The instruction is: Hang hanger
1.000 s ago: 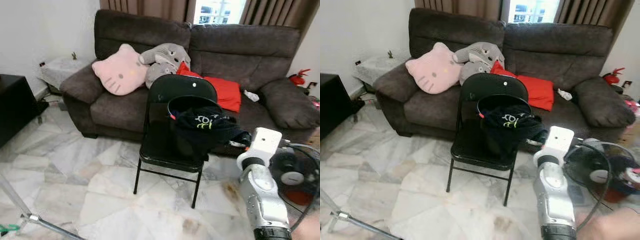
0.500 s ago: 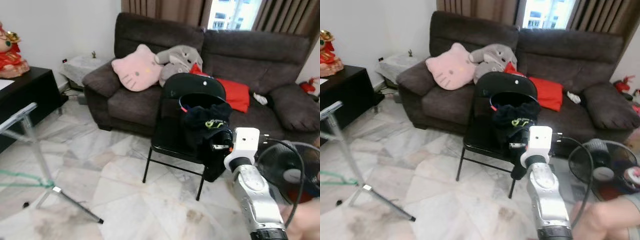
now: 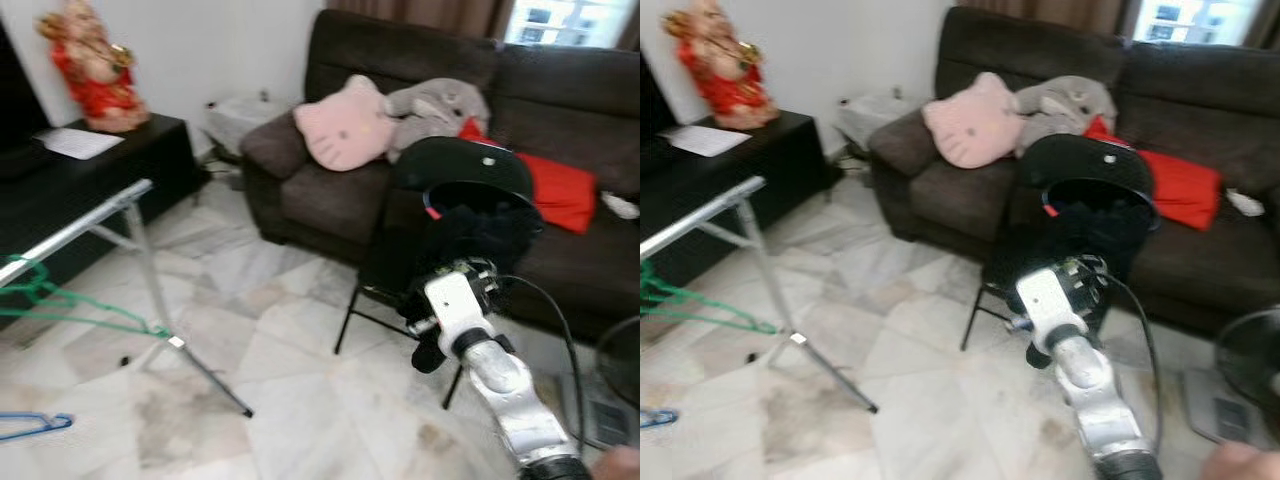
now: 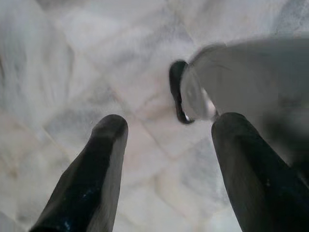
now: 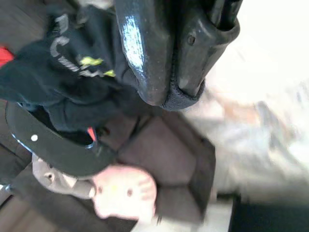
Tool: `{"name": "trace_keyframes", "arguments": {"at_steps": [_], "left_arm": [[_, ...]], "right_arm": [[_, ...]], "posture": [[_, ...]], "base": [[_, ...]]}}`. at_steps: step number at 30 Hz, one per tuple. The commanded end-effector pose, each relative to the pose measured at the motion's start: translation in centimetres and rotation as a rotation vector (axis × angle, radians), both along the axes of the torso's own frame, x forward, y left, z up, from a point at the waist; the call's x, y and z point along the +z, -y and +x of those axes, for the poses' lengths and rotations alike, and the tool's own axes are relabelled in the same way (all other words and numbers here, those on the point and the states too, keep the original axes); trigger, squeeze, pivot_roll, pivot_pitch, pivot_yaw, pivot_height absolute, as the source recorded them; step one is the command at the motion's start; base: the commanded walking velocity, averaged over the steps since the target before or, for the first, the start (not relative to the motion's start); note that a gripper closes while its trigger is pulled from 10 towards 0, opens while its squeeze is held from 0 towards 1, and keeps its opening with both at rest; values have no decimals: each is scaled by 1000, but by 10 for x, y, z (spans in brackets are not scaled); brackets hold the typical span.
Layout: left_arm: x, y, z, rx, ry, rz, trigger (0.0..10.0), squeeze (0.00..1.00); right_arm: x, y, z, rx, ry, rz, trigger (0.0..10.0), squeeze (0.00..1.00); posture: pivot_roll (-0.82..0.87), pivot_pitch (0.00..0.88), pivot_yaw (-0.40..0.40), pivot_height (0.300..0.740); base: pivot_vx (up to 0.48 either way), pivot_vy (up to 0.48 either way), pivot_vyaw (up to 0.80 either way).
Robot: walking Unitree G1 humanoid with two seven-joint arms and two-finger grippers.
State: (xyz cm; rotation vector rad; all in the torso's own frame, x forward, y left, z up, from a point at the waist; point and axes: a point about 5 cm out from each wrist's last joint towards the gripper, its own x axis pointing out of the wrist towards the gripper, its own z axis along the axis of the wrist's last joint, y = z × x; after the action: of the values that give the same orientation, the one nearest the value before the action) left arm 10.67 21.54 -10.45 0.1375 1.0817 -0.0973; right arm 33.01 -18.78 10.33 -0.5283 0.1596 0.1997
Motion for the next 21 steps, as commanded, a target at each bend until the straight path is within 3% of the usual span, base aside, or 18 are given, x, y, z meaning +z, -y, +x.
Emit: {"name": "trace_keyframes", "arguments": {"at_steps": [1,6,10,21], "left_arm": [[-2,-5,-10,17,-32,5,10000,0],[-2,-5,-10,20,-32,7,10000,0],[-2,-6,-10,20,-32,9,10000,0],[-2,-6,-10,17,-31,10,10000,0]], "right_arm": [[-1,-11,2,55,9,-21,10000,0],[-21,-8,0,40,-54,-36,10000,0],[-43,-15,-8,92,-128,-82,10000,0],[-59,-20,-12,127,-169,-80,10000,0]], "posture": [[-20,0,-48,740],[-18,0,-43,740],[-16,0,-40,740],[-20,0,-37,740]], "base": [[0,0,800],[0,0,800],[0,0,800],[0,0,800]]}}
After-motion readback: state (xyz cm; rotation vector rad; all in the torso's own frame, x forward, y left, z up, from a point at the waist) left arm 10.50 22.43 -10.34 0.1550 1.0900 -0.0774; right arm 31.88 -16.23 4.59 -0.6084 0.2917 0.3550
